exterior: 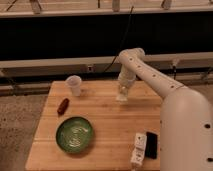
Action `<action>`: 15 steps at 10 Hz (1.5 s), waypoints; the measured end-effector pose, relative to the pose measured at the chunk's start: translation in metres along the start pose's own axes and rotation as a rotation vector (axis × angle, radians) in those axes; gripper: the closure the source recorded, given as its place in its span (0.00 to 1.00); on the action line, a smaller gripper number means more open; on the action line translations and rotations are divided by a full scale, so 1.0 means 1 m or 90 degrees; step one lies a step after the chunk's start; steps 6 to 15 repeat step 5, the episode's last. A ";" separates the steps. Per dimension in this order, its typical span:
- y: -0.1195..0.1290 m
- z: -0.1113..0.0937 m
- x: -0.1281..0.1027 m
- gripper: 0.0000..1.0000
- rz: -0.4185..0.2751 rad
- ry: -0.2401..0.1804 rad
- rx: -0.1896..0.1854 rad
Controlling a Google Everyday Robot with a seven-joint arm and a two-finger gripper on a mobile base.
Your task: Place the white sponge in the ceramic bowl
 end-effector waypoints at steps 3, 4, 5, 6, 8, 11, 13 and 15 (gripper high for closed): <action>-0.001 -0.003 -0.014 1.00 -0.025 0.001 -0.007; -0.001 -0.004 -0.020 1.00 -0.035 0.001 -0.012; -0.001 -0.006 -0.025 1.00 -0.043 0.002 -0.015; -0.001 -0.006 -0.025 1.00 -0.043 0.002 -0.015; -0.001 -0.006 -0.025 1.00 -0.043 0.002 -0.015; -0.001 -0.006 -0.025 1.00 -0.043 0.002 -0.015; -0.001 -0.006 -0.025 1.00 -0.043 0.002 -0.015; -0.001 -0.006 -0.025 1.00 -0.043 0.002 -0.015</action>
